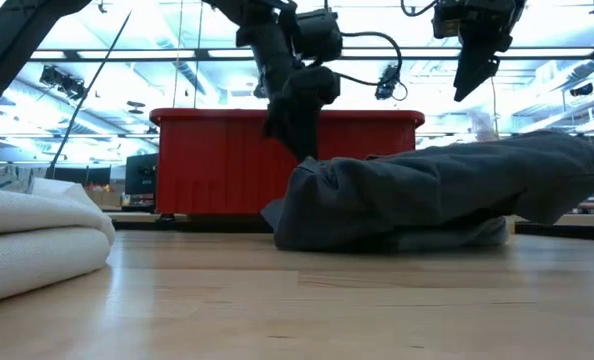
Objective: Fold laundry
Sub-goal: Remove the gray pants from the red organizer bin, then remove the blue shorts from the red organizer bin
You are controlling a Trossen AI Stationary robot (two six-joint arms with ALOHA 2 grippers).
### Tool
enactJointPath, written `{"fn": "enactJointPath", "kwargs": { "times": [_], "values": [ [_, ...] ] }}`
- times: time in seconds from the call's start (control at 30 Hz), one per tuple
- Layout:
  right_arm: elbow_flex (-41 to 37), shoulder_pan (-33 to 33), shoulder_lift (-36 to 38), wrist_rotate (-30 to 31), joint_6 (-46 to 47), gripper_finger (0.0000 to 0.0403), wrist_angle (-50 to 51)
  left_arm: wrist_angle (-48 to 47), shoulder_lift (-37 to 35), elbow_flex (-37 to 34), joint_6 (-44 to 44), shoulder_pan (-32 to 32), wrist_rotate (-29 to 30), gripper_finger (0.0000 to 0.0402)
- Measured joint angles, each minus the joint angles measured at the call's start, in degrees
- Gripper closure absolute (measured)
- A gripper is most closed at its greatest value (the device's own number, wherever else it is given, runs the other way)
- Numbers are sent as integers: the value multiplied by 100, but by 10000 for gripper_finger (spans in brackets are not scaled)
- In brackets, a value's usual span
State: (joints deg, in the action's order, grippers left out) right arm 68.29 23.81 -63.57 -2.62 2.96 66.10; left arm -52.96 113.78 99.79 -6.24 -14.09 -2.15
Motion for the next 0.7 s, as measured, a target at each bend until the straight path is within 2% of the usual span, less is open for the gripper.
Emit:
{"fn": "enactJointPath", "kwargs": {
  "times": [0.1,0.23,0.33,0.43,0.5,0.6,0.7],
  "values": [
    [0,27,0,-73,123,139,-31,-347,-50,241,147,0,2,224],
    [0,223,-1,-556,351,143,-473,-50,-344,484,509,-30,56,199],
    [3,490,-72,-876,398,150,-1043,234,-515,509,716,-132,355,198],
    [7,855,-224,-1027,356,158,-1560,172,-625,525,887,-306,721,203],
    [7,1157,-360,-1335,311,162,-1957,69,-708,603,887,-488,887,209],
    [7,1482,-622,-1934,308,169,-2692,370,-918,680,818,-845,875,220],
    [7,1697,-944,-2284,307,174,-3592,945,-1147,697,761,-1281,756,231]
  ]
}}
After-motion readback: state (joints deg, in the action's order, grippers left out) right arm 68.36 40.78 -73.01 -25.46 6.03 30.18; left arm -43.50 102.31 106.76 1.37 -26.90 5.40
